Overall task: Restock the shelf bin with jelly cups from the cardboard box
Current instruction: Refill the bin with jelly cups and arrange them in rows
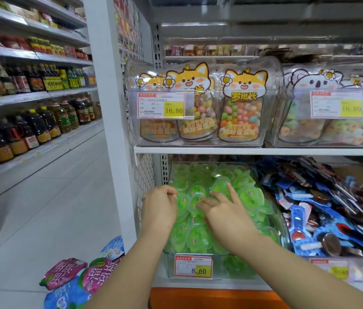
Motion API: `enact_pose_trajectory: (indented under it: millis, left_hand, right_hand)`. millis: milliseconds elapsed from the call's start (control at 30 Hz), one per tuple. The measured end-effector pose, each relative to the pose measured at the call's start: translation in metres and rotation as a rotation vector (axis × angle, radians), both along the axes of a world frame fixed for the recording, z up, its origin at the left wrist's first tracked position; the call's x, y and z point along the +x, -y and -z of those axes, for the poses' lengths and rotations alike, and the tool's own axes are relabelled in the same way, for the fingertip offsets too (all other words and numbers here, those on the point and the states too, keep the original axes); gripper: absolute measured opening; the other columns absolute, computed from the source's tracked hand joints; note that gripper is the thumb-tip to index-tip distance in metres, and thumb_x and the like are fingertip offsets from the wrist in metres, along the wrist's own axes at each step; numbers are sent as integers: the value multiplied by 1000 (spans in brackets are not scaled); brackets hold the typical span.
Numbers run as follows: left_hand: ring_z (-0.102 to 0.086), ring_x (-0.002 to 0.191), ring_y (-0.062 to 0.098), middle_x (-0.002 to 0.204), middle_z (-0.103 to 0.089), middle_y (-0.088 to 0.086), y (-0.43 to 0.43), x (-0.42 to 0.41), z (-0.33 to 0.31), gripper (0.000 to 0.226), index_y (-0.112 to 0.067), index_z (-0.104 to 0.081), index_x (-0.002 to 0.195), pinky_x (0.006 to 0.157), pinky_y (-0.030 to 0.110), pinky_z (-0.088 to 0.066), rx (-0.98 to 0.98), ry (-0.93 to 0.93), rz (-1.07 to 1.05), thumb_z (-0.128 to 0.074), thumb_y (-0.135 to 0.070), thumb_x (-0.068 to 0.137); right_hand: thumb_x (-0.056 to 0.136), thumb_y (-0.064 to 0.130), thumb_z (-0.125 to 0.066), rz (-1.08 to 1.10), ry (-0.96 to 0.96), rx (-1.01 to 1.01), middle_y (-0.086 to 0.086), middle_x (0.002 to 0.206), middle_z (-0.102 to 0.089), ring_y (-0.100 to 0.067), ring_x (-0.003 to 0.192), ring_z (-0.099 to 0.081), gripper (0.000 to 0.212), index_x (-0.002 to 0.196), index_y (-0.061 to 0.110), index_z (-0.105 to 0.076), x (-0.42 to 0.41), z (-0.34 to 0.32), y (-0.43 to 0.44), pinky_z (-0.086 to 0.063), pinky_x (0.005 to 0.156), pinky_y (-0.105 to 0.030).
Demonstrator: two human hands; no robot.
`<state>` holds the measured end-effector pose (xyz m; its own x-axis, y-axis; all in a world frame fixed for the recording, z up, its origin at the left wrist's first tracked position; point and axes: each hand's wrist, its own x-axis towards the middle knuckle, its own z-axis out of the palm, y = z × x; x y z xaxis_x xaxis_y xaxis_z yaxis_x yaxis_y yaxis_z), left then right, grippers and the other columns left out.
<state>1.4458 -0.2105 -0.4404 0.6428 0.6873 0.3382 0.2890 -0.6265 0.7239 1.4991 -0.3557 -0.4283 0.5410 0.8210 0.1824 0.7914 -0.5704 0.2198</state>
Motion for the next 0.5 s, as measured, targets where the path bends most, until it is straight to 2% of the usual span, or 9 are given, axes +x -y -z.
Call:
enact_pose_trajectory:
  millis: [100, 300, 367, 500]
  left_hand:
    - [-48, 115, 21, 119, -53, 1, -3, 2, 4, 19, -20, -70, 99, 90, 26, -39, 53, -54, -20, -53, -13, 94]
    - [-42, 115, 17, 121, -52, -4, -4, -3, 8, 21, -24, -68, 107, 92, 28, -35, 154, -98, 21, -51, -26, 95]
    - [-39, 120, 14, 126, -51, -10, -5, -7, 11, 25, -28, -66, 113, 99, 29, -32, 236, -94, 94, -51, -33, 94]
    - [-23, 137, 9, 139, -44, -21, -12, -19, 16, 35, -36, -53, 131, 114, 31, -13, 312, -207, 224, -41, -39, 98]
  right_hand:
    - [92, 9, -46, -3, -4, 11, -2, 152, -32, -21, 142, -21, 54, 144, 20, -33, 0, 1, -1, 9, 114, -54]
    - [93, 11, -46, -9, -19, 30, -2, 152, -32, -20, 142, -21, 53, 144, 20, -33, 2, 0, 0, 11, 113, -53]
    - [94, 12, -46, -10, -25, 31, -1, 152, -31, -20, 142, -19, 53, 144, 20, -32, 2, 0, 1, 11, 113, -53]
    - [93, 14, -48, -11, -20, 38, -1, 152, -31, -20, 143, -18, 54, 144, 21, -33, 3, 1, 1, 12, 112, -52]
